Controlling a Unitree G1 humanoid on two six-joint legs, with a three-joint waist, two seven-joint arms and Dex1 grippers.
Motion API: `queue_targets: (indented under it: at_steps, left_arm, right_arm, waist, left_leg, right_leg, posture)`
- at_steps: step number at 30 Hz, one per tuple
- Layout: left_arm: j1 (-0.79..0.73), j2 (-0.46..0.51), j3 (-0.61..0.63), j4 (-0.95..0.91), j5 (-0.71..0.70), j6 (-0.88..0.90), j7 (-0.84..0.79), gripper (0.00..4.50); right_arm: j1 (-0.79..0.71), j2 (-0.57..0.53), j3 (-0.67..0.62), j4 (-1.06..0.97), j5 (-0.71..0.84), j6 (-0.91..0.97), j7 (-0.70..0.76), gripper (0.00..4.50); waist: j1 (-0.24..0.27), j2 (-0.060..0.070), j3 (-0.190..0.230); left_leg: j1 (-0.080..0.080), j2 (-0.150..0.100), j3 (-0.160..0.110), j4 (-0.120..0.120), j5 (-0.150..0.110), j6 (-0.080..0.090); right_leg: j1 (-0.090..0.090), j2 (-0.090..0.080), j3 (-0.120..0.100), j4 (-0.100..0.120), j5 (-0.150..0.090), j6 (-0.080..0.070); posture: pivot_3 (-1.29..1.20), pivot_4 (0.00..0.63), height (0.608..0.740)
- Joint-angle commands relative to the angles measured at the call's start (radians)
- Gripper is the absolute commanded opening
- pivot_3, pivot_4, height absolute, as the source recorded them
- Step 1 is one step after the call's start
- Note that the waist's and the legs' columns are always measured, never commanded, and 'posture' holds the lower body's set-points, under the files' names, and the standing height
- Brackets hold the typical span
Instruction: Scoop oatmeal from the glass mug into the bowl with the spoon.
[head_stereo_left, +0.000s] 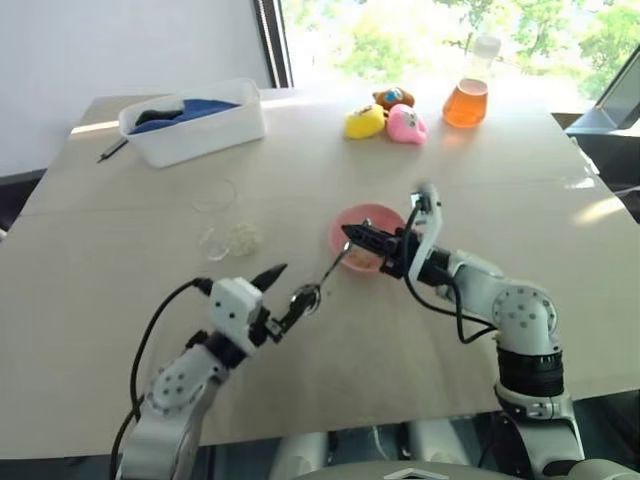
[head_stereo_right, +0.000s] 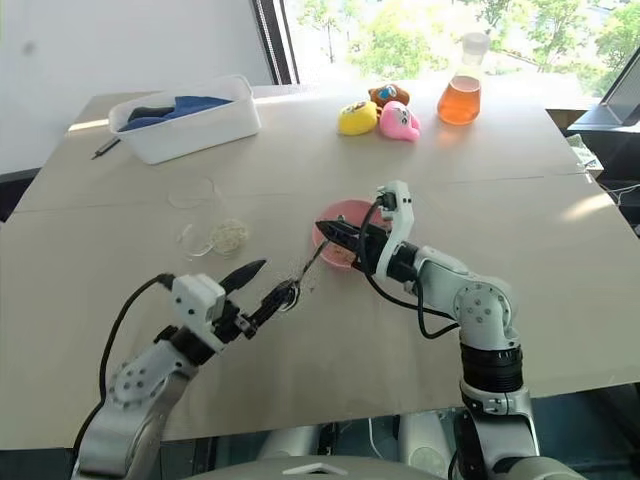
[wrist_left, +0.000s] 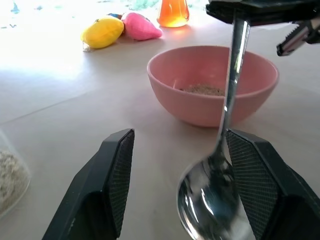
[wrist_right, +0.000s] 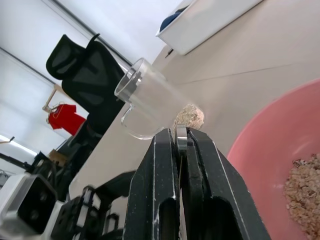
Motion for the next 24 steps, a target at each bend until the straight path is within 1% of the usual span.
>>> queue_targets:
  at_steps: [1,3,5,8,13,17,20,24]
  left_arm:
    - [0.055,-0.040,0.052,-0.132,0.052,-0.061,0.089,3.09]
    - [0.074,-0.061,0.062,-0.155,0.102,-0.081,0.133,3.09]
    - [0.075,-0.092,0.088,-0.157,0.214,-0.095,0.225,3.09]
    - [0.064,-0.152,0.120,-0.157,0.254,-0.051,0.319,3.09]
    - [0.106,-0.195,0.131,-0.124,0.394,-0.127,0.413,3.09]
    - [0.073,-0.208,0.165,-0.077,0.414,-0.145,0.456,3.09]
    - [0.055,-0.213,0.173,-0.049,0.396,-0.136,0.459,3.09]
    - [0.004,-0.214,0.218,-0.001,0.355,-0.105,0.466,3.09]
  right_arm:
    - [-0.040,-0.003,-0.042,-0.007,0.049,0.001,-0.017,0.00]
    - [-0.051,-0.009,-0.049,0.004,0.052,0.001,-0.018,0.00]
    - [-0.066,-0.013,-0.056,0.024,0.052,-0.003,-0.018,0.00]
    - [-0.088,-0.017,-0.066,0.049,0.053,-0.011,-0.015,0.00]
    - [-0.155,-0.011,-0.108,0.102,0.086,-0.003,-0.047,0.00]
    - [-0.184,0.001,-0.140,0.133,0.115,0.002,-0.084,0.00]
    - [-0.197,0.007,-0.148,0.142,0.122,-0.010,-0.101,0.00]
    - [-0.203,0.014,-0.150,0.141,0.104,-0.027,-0.124,0.00]
  waist:
    - [0.002,0.000,0.000]
    - [0.004,0.000,0.000]
    - [0.003,0.000,0.000]
    - [0.003,0.000,0.000]
    - [0.000,0.000,0.000]
    - [0.003,0.000,0.000]
    - [0.002,0.000,0.000]
    - [0.002,0.000,0.000]
  left_leg:
    - [-0.002,0.000,0.000,0.001,0.000,0.000]
    - [-0.002,0.000,0.000,0.001,0.000,0.000]
    - [-0.002,0.000,0.000,0.002,0.000,0.000]
    - [-0.002,-0.001,0.001,0.003,0.000,0.000]
    - [-0.002,-0.001,0.002,0.003,0.000,0.000]
    - [-0.002,0.000,0.002,0.003,0.000,0.000]
    - [-0.002,0.000,0.002,0.005,0.000,0.000]
    - [-0.002,0.000,0.002,0.006,0.000,0.000]
  right_leg:
    - [-0.002,0.000,0.000,0.001,0.000,0.000]
    - [-0.002,0.000,0.000,0.002,0.000,0.000]
    - [-0.002,0.000,0.000,0.002,0.000,0.000]
    - [-0.002,0.000,0.001,0.004,0.000,0.000]
    - [-0.002,0.000,0.002,0.005,0.000,0.000]
    - [-0.003,0.000,0.002,0.006,0.000,0.000]
    - [-0.003,0.000,0.002,0.007,0.000,0.000]
    - [-0.003,0.000,0.002,0.008,0.000,0.000]
  posture:
    - [0.00,0.150,0.740]
    - [0.00,0.150,0.740]
    - [0.00,0.150,0.740]
    - [0.00,0.150,0.740]
    - [0.00,0.150,0.740]
    - [0.00,0.150,0.740]
    - [0.00,0.150,0.740]
    - [0.00,0.150,0.740]
